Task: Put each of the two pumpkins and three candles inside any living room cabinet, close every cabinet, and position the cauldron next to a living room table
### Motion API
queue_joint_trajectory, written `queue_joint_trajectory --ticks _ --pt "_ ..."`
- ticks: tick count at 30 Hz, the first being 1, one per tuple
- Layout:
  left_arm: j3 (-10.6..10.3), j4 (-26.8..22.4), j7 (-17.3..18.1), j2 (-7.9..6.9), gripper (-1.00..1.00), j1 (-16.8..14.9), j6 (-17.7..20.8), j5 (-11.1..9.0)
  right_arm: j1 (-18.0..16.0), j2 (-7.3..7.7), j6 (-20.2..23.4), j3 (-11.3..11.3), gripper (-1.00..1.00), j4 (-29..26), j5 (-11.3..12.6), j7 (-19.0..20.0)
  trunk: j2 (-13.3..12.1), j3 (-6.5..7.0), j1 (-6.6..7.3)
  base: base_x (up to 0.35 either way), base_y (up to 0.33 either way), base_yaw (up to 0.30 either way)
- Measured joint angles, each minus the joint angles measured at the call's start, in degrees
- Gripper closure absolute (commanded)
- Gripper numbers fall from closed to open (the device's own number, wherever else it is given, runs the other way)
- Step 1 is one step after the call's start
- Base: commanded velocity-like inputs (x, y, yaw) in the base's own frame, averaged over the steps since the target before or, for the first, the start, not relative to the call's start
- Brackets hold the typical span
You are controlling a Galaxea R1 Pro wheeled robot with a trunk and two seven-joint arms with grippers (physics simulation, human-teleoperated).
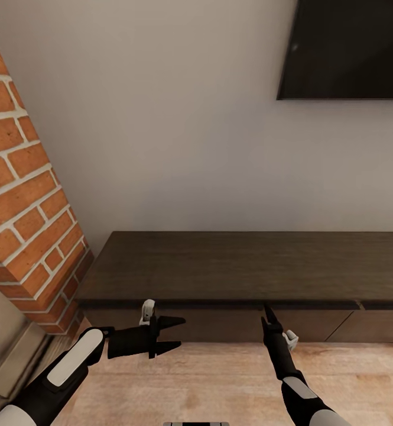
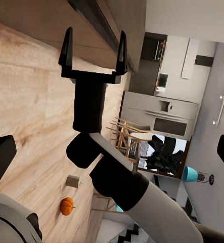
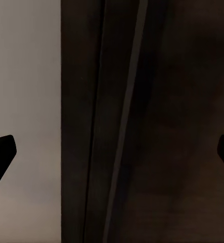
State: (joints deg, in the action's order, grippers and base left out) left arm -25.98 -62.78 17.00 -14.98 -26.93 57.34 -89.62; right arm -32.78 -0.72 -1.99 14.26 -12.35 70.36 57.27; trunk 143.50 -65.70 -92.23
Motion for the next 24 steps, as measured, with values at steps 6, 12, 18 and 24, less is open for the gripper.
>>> queue_joint_trajectory --ticks 6,12,18,24 --pt "0.00 0.00 0.00 0.08 -1.00 0.00 0.00 0.00 0.01 -0.01 -0.04 0.04 -1.00 0.07 0.00 -0.04 0.00 0.00 0.01 0.025 0.000 0.000" --pt "0.00 0.00 0.00 0.01 -1.00 0.00 0.00 0.00 0.00 0.02 -0.08 0.05 -1.00 0.09 0.02 -0.78 0.00 0.00 0.00 0.045 0.000 0.000" --pt "0.02 0.00 0.00 0.00 -1.00 0.00 0.00 0.03 0.01 0.02 -0.08 0.05 -1.00 0.09 0.08 -1.07 0.00 0.00 0.02 0.108 0.000 0.000" --pt "0.01 -0.02 -0.01 -0.01 -1.00 0.01 0.00 0.01 0.36 0.02 -0.02 0.04 -1.00 0.06 0.18 -0.85 0.00 -0.01 0.01 0.036 0.000 0.000"
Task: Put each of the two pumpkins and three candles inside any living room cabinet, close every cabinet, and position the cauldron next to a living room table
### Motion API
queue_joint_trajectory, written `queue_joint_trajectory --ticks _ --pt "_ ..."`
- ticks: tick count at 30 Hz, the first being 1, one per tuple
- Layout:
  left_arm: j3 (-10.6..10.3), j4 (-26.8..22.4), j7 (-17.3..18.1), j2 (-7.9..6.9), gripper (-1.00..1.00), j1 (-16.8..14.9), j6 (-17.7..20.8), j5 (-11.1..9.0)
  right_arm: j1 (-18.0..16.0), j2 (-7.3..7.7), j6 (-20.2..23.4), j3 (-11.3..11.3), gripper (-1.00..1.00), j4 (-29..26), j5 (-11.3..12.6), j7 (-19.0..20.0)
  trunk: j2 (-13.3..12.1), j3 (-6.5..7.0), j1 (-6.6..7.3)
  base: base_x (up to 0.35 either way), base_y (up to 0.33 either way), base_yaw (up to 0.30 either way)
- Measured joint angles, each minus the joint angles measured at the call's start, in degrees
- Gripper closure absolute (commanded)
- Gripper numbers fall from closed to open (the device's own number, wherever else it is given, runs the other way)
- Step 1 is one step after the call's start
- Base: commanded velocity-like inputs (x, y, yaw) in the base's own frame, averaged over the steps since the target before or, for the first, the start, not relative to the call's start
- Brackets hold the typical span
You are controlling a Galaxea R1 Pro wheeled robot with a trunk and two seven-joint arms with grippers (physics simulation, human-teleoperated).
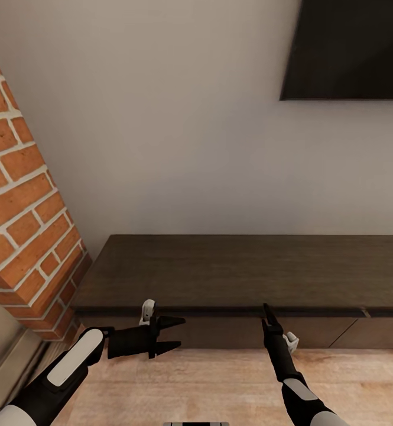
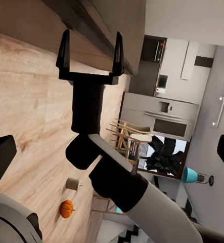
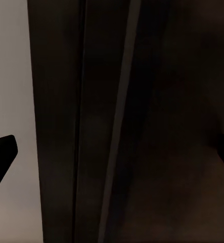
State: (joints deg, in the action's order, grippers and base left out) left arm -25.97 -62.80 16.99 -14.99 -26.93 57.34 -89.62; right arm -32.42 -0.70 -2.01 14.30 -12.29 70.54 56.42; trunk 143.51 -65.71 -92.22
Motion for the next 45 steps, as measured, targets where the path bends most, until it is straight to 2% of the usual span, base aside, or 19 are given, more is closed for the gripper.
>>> queue_joint_trajectory --ticks 12,13,20,22,27,45 --pt "0.00 0.00 0.00 0.00 -1.00 0.00 0.00 -0.01 0.00 0.00 0.05 0.02 -1.00 0.00 0.01 0.00 0.00 0.00 0.00 0.001 0.000 0.000" --pt "0.00 0.00 0.00 0.00 -1.00 0.00 0.00 -0.01 0.00 0.00 0.04 0.02 1.00 0.00 0.01 0.00 0.00 0.00 0.00 0.000 0.000 0.000" --pt "0.02 0.02 0.02 0.01 -1.00 -0.01 0.00 -0.01 -0.36 0.00 0.02 0.03 1.00 -0.03 -0.12 -0.16 0.00 0.02 0.00 -0.059 0.000 0.000" --pt "0.06 0.01 0.01 0.00 -1.00 -0.01 0.00 -0.01 -0.30 0.01 0.09 0.29 1.00 0.29 -0.22 -1.88 -0.01 0.00 -0.02 -0.009 0.000 0.000" --pt "0.07 0.01 0.01 0.00 -1.00 -0.01 0.00 -0.02 -0.30 0.01 0.08 0.20 1.00 0.16 -0.22 -2.19 -0.01 0.00 -0.03 -0.044 0.000 0.000" --pt "0.08 0.01 0.00 0.01 -1.00 -0.01 0.00 -0.01 -0.32 0.01 -0.12 0.23 1.00 0.25 -0.43 -0.73 -0.01 0.00 -0.02 -0.020 0.000 0.000"
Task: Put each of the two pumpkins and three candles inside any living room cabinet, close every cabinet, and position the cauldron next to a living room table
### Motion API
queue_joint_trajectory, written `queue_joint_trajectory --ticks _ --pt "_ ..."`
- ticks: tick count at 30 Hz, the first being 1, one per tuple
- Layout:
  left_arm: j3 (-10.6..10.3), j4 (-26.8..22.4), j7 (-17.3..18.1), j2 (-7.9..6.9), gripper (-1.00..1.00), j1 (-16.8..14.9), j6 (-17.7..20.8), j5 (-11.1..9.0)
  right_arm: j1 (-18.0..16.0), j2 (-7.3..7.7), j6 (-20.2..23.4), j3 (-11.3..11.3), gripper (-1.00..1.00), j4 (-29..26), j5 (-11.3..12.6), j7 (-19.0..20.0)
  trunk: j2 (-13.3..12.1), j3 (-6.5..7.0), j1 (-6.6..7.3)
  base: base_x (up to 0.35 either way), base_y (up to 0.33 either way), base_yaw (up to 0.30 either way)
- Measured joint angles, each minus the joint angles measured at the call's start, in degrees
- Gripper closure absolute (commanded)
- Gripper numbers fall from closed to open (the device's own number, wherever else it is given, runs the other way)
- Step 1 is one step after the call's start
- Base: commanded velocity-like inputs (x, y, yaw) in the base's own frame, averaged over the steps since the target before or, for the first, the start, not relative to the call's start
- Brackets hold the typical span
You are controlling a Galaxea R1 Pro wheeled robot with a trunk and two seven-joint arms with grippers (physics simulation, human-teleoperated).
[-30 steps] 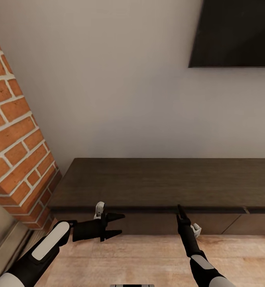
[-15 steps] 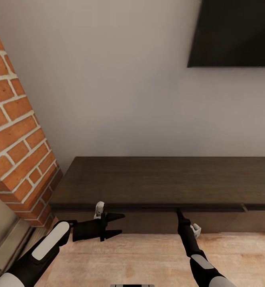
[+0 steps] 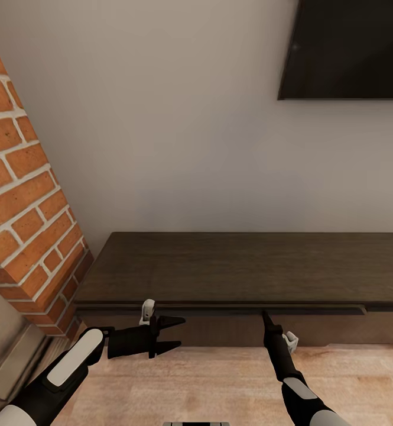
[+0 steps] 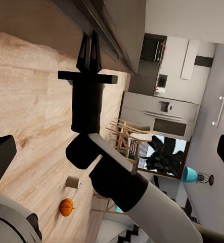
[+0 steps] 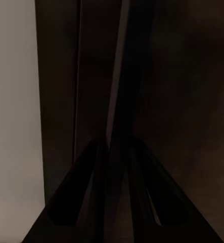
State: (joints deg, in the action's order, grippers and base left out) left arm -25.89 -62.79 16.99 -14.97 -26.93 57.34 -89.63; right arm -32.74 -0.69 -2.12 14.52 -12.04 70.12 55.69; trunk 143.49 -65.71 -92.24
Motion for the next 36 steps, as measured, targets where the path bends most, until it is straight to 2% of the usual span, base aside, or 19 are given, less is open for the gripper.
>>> queue_joint_trajectory --ticks 19,36 --pt "-0.04 0.01 0.01 0.08 -1.00 0.00 0.00 0.00 -0.01 0.00 0.10 -0.11 1.00 -0.11 0.13 -0.08 0.00 0.00 0.00 -0.008 0.000 0.000" --pt "-0.05 0.01 0.01 0.08 -1.00 0.00 0.00 0.00 -0.01 0.00 0.09 -0.12 1.00 -0.11 0.14 -0.08 0.00 0.00 -0.02 -0.178 0.000 0.000"
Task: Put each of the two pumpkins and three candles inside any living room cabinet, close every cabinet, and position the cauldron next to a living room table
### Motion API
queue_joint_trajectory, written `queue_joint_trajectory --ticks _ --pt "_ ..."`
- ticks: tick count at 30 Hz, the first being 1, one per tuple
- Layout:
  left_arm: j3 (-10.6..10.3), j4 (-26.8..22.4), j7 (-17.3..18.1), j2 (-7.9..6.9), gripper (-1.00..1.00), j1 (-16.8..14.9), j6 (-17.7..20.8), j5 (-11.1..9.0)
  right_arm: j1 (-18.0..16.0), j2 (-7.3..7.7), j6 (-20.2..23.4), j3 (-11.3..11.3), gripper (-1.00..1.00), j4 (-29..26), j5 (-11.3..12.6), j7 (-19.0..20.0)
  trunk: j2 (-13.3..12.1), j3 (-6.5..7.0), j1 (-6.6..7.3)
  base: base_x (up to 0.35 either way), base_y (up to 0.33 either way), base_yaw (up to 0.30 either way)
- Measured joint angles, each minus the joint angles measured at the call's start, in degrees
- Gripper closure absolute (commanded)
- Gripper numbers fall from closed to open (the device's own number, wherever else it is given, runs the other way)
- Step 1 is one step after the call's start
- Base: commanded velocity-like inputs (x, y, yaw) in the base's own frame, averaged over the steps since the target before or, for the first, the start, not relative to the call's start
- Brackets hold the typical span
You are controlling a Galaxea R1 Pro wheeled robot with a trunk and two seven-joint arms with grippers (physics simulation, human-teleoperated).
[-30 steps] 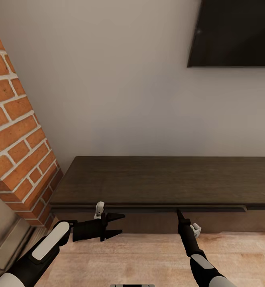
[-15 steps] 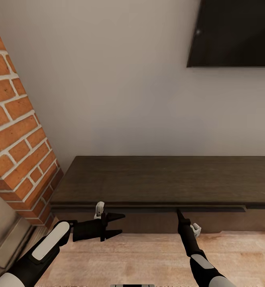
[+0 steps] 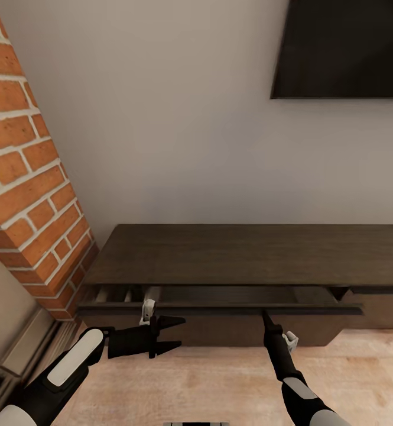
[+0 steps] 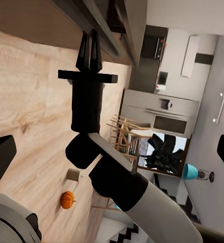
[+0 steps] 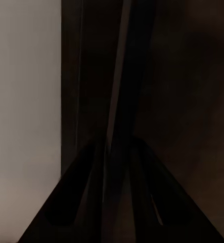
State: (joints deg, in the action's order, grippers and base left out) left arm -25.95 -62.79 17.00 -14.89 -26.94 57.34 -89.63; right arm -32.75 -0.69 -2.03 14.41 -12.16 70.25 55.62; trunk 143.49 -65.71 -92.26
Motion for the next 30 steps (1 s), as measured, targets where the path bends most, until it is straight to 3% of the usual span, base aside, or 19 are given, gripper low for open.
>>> queue_joint_trajectory --ticks 30 --pt "-0.02 0.00 0.00 0.09 -1.00 0.00 0.00 0.00 -0.01 0.07 0.07 -0.11 1.00 0.01 -0.02 -0.01 0.00 0.00 0.00 -0.128 0.000 0.000"
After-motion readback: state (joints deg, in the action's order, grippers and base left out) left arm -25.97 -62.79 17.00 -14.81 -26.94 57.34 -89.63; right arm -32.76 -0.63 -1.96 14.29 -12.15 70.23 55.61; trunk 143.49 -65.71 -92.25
